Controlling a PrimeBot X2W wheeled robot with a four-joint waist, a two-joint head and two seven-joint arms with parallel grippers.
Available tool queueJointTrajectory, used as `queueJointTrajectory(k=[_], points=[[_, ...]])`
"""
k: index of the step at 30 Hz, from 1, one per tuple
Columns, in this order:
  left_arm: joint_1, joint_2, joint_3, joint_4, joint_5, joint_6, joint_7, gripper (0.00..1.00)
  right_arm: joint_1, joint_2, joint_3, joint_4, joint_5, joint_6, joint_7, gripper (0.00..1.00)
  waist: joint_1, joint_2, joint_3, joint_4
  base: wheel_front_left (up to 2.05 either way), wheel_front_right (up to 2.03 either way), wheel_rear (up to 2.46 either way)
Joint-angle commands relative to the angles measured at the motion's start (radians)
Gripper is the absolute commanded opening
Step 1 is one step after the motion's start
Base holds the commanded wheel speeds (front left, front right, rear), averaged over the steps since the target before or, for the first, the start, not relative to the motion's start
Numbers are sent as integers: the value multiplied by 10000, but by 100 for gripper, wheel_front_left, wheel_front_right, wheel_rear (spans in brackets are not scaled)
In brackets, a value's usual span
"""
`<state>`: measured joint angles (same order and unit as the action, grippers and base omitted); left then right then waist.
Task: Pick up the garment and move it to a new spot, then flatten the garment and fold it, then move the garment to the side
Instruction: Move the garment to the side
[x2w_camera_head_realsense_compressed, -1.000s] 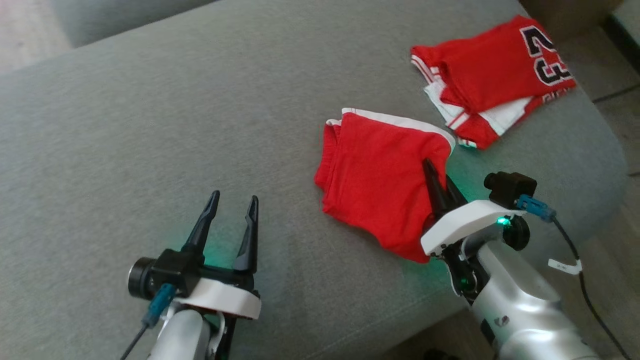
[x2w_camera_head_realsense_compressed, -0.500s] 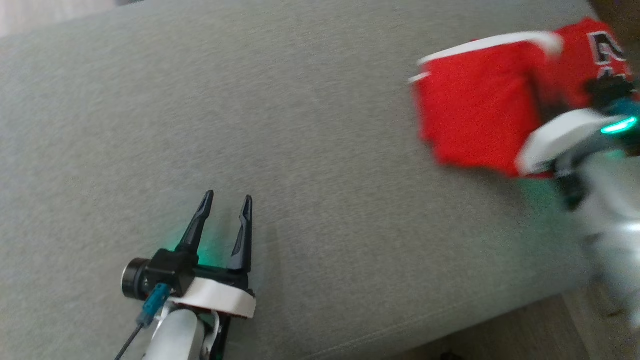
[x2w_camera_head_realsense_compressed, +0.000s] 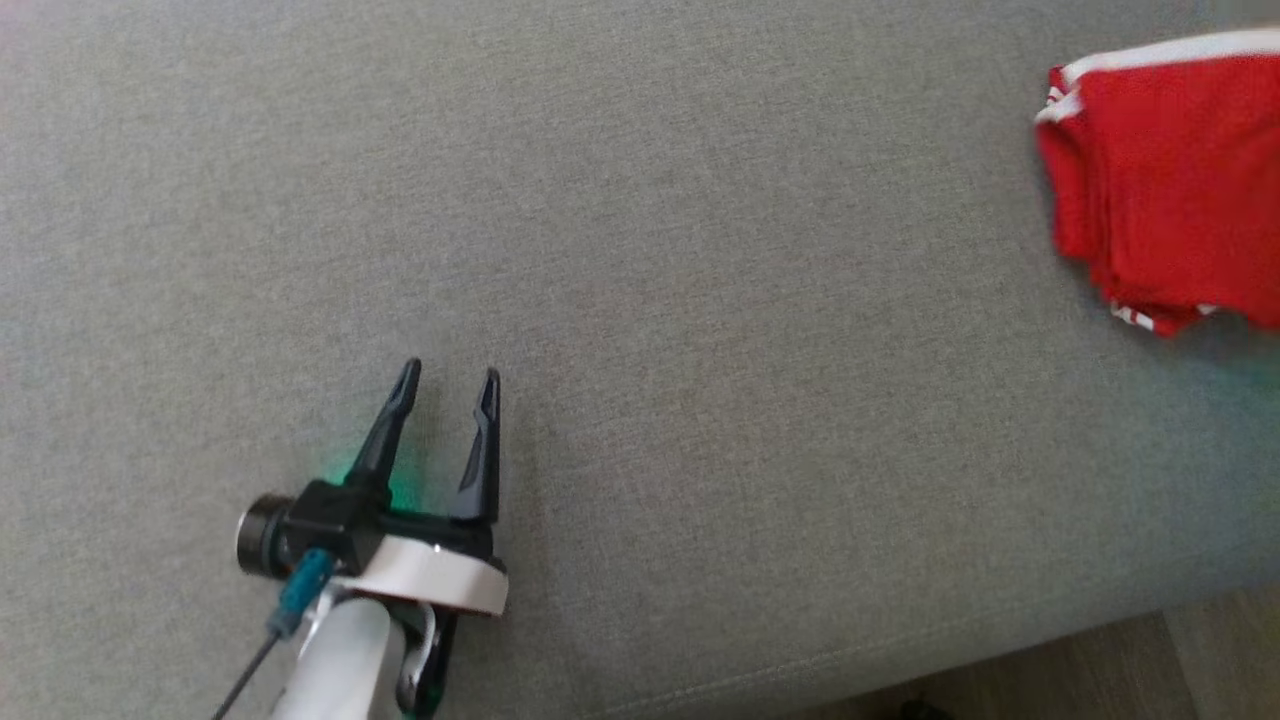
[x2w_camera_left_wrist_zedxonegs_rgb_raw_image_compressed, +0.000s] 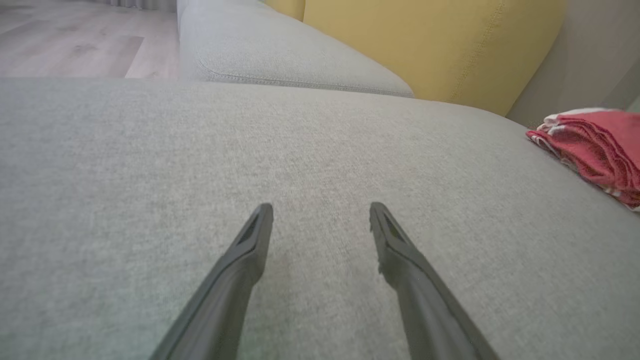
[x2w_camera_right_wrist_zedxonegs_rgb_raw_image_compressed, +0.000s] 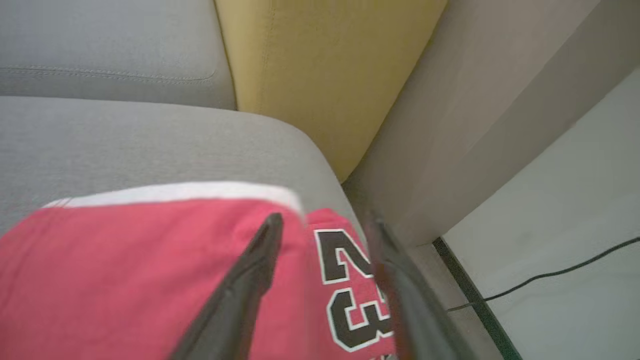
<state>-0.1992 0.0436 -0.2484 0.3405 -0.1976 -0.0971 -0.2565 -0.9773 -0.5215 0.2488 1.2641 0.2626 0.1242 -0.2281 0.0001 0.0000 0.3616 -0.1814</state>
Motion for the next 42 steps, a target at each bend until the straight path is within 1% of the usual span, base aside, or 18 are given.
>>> queueJointTrajectory(k=[1,2,3,5,7,10,12,14,17,21,25,30,33,42], points=[[-362,66,412,-296,120,26,-53,100,-325,-325,-516,-120,-449,65,-277,100,-1,0,-25,0,0,0,0],[-362,66,412,-296,120,26,-53,100,-325,-325,-516,-120,-449,65,-277,100,-1,0,-25,0,0,0,0],[-379,66,440,-313,132,46,-53,100,-376,-220,-813,-200,-660,65,-312,100,-1,0,-43,-2,0,0,0],[-377,66,509,-364,156,78,-53,100,-325,226,-1571,-1165,-1013,65,-328,100,-1,0,-96,-24,0,0,0],[-355,66,572,-422,181,110,-53,100,99,925,-2304,-2454,-1384,65,-331,100,-1,0,-166,-19,0,0,0],[-308,66,636,-503,127,173,-53,100,1003,2267,-3063,-4280,-1741,65,-333,100,-1,0,-336,61,0,0,0],[-280,66,652,-547,81,217,-53,100,1634,3080,-3191,-5251,-1878,65,-334,100,-1,0,-459,163,0,0,0],[-261,66,673,-579,31,276,-53,100,2248,3785,-3174,-5944,-1901,65,-335,100,-1,0,-588,290,0,0,0],[-215,66,715,-649,-46,399,-53,100,3136,4386,-2849,-6646,-1888,65,-335,100,-1,0,-787,540,0,0,0],[-103,66,798,-687,-126,543,-53,100,4255,4679,-2427,-7084,-1465,65,-336,100,-1,0,-1083,920,0,0,0],[90,66,889,-713,-176,675,-53,100,5228,4706,-1679,-7163,-733,65,-336,100,-1,0,-1418,1278,0,0,0],[416,66,1092,-744,-150,849,-53,100,6045,4709,-1144,-7271,-265,65,-336,100,-1,0,-1801,1534,0,0,0],[624,66,1271,-804,-77,963,-53,100,6330,4710,-867,-7304,-114,65,-336,100,-1,0,-2005,1549,0,0,0],[1192,66,1729,-821,-67,1265,-53,100,6887,4711,-494,-7347,260,65,-336,100,-1,0,-2649,1413,0,0,0]])
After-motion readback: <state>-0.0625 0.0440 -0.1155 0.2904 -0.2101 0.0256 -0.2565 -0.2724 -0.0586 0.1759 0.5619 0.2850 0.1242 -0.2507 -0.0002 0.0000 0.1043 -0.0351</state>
